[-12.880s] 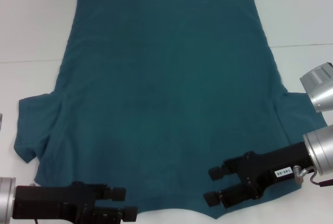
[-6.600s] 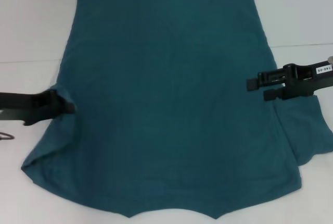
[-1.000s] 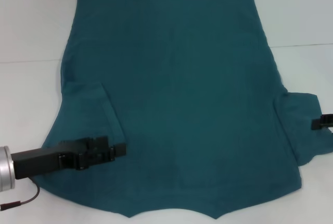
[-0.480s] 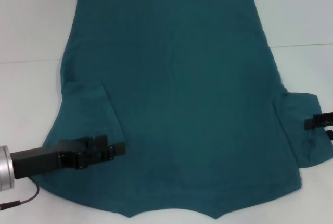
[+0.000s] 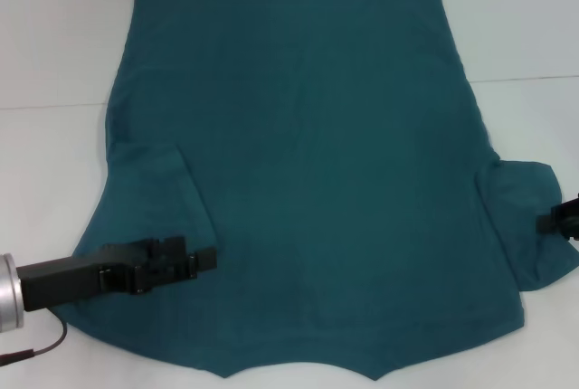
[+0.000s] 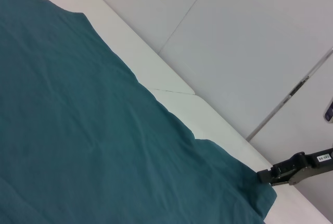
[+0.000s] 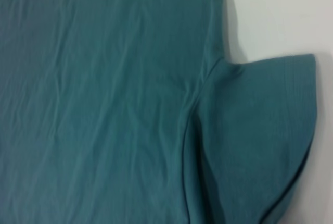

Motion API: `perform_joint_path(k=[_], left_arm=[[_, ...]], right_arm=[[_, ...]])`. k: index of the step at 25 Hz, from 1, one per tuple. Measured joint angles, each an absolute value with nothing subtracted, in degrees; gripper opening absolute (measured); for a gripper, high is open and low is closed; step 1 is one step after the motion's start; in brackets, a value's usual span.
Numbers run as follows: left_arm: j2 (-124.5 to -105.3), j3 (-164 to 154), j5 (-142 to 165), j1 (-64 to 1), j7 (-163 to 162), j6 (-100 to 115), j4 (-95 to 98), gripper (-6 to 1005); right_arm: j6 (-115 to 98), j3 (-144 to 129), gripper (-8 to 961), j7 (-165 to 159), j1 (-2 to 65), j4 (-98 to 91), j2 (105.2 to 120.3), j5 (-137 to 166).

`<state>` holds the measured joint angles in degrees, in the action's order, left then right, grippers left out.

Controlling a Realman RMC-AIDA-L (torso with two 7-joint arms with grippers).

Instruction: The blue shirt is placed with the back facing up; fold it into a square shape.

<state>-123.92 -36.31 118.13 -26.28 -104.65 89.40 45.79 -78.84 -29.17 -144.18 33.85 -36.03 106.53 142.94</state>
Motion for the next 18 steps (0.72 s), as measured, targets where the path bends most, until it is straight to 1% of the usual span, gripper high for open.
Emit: perform_joint_path(k=[9,11,13,14,15,16,17,18], left_arm=[[-123.92,-36.34,118.13,-26.43,-104.68,89.38,45.79,817],[-123.92,-36.36,118.13,-26.38,-104.68,89.38,45.79,817],[-123.92,-36.38,118.13,-26.26,-104.68,89.38,45.8,817],[-123.92,-36.38,118.13,-26.19,-104.68,89.38,45.79,817],[-123.92,-36.38,118.13,-26.15,-104.68,89.38,45.79,817],[-123.92,-36.39,118.13,-26.1,-104.68,89.39,45.79,817],[-123.92,-36.38,118.13,-26.05,-104.68,89.4,45.79,817],[-123.92,-36.39,118.13,-26.01,-104.68,89.41,45.79,817]], right_arm=[[-78.97,-31.06,247,-143.72,33.65,-36.19,106.47,143.0],[-78.96,-31.08,51,-143.79,33.47,-36.38,106.28,143.0],[-78.91,-31.04,35,-144.05,33.34,-36.44,105.9,143.0],[-78.79,-30.9,26,-144.15,33.26,-36.44,105.56,143.0],[-78.73,-30.69,18,-144.26,33.11,-36.49,104.87,143.0],[-78.69,-30.63,10,-144.4,33.01,-36.52,104.51,143.0],[-78.69,-30.63,10,-144.4,33.01,-36.52,104.51,143.0],[-78.68,-30.61,11,-144.69,32.9,-36.53,104.07,143.01]])
